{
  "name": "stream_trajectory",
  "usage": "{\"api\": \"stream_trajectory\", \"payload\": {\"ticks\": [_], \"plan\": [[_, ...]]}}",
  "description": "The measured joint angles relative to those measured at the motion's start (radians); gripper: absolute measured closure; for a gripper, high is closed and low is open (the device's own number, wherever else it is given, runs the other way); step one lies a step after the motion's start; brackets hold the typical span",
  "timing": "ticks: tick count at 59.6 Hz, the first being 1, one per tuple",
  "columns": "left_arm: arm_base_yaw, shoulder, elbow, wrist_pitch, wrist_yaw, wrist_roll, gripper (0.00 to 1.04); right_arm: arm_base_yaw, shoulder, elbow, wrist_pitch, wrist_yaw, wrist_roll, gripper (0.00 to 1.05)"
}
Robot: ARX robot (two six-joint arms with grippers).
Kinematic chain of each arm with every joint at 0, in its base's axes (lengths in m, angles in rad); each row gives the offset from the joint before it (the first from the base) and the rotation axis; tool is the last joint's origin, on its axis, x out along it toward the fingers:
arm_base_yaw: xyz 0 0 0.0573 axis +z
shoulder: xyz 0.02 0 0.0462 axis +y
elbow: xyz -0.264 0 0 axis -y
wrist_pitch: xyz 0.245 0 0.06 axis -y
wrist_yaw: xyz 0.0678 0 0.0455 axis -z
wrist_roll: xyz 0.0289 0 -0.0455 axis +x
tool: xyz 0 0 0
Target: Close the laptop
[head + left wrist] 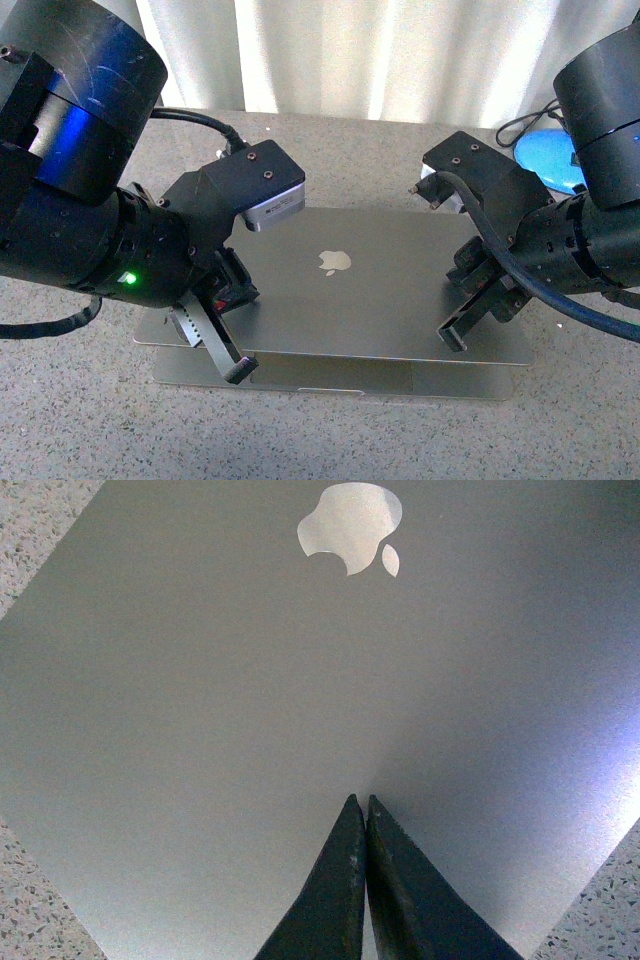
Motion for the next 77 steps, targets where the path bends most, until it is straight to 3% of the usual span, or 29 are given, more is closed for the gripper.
{"api": "stream_trajectory", "payload": {"ticks": [77], "plan": [[0.005,0.080,-0.019,0.067,0.027,-0.024,1.01,0.011,0.063,-0.002,0.010,0.006,-0.002,1.04]]}}
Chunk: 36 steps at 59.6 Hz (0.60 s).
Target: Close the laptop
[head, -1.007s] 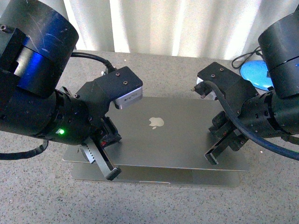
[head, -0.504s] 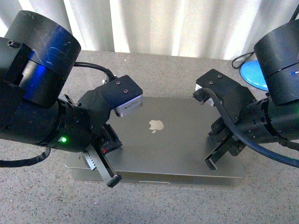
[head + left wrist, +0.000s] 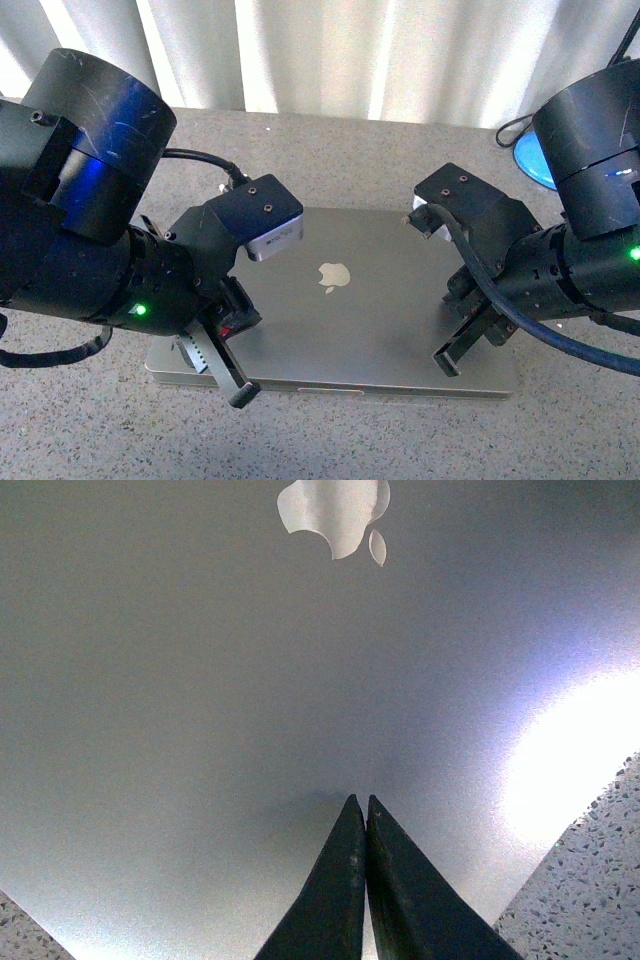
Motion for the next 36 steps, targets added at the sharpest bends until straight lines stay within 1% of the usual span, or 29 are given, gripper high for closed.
{"api": "stream_trajectory", "payload": {"ticks": [36], "plan": [[0.005,0.040,-0.002,0.029,0.014,-0.013,1.01,0.005,0.012,0.000,0.006,-0.001,0.000,1.04]]}}
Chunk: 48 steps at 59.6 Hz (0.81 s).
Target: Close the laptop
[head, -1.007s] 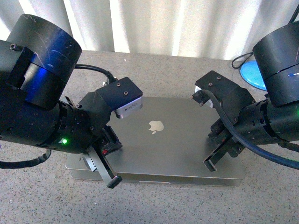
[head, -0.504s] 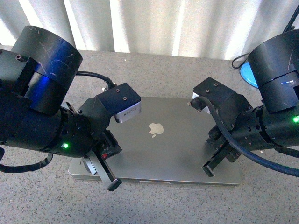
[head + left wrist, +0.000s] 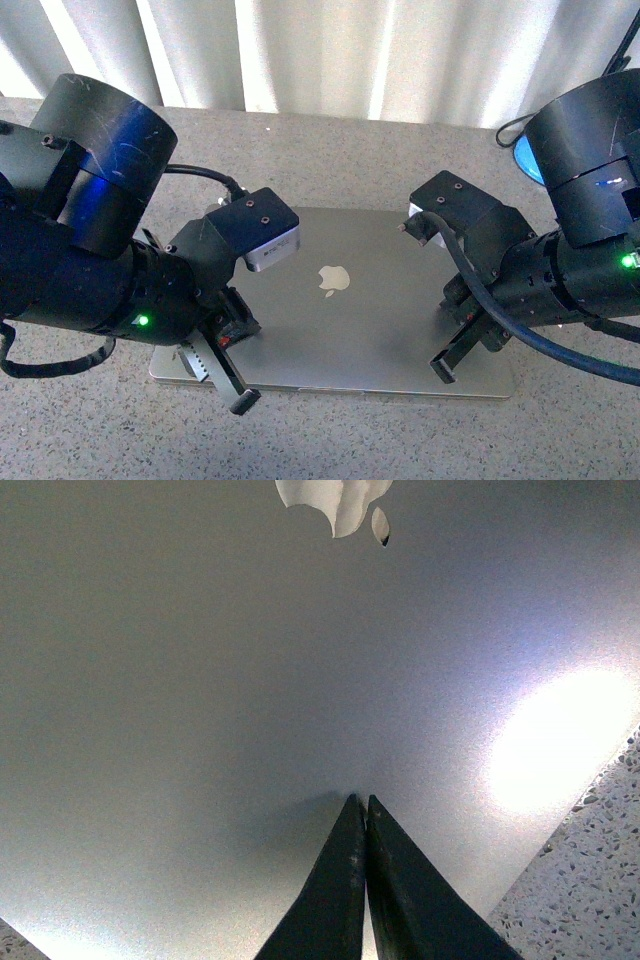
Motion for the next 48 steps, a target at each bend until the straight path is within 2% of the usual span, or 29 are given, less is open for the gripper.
{"api": "stream_trajectory", "payload": {"ticks": [32,48], "plan": [[0.006,0.018,-0.001,0.019,0.018,-0.012,1.01,0.000,0.015,-0.003,0.015,-0.008,0.011,1.04],[0.052,-0.019,-0.016,0.116,0.030,-0.137,1.01,-0.019,-0.010,-0.003,0.026,0.009,0.046,1.04]]}}
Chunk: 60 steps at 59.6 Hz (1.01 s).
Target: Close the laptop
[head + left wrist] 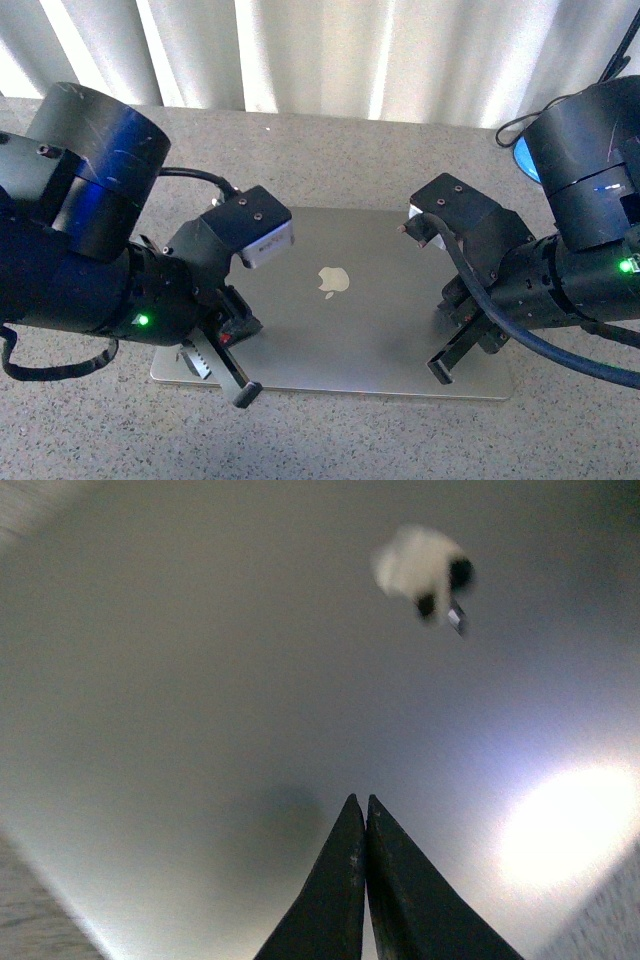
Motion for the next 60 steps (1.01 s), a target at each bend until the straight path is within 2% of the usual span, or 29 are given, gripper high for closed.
{"api": "stream_trajectory", "payload": {"ticks": [10,17,27,34,49,52,53,56,60], "plan": [[0.072,-0.106,-0.012,0.183,-0.103,-0.181,1.01,-0.057,-0.091,0.017,0.071,0.104,0.081,1.04],[0.150,-0.235,-0.044,0.345,-0.242,-0.336,1.01,-0.108,-0.199,0.030,0.112,0.182,0.134,1.04],[0.270,-0.428,-0.126,0.372,-0.383,-0.532,1.00,-0.169,-0.384,0.002,0.102,0.222,0.231,1.04],[0.299,-0.476,-0.140,0.370,-0.396,-0.594,0.83,-0.184,-0.468,-0.040,0.093,0.230,0.275,0.87],[0.294,-0.475,-0.146,0.370,-0.388,-0.627,0.39,-0.185,-0.476,-0.047,0.092,0.227,0.299,0.43],[0.299,-0.468,-0.168,0.449,-0.348,-0.589,0.43,-0.185,-0.475,-0.050,0.101,0.232,0.303,0.35],[0.300,-0.468,-0.188,0.506,-0.332,-0.563,0.46,-0.185,-0.472,-0.057,0.124,0.237,0.311,0.36],[0.303,-0.472,-0.243,0.619,-0.316,-0.498,0.55,-0.188,-0.456,-0.130,0.352,0.255,0.327,0.43],[0.303,-0.507,-0.315,0.684,-0.314,-0.452,0.68,-0.195,-0.451,-0.247,0.629,0.249,0.339,0.55]]}}
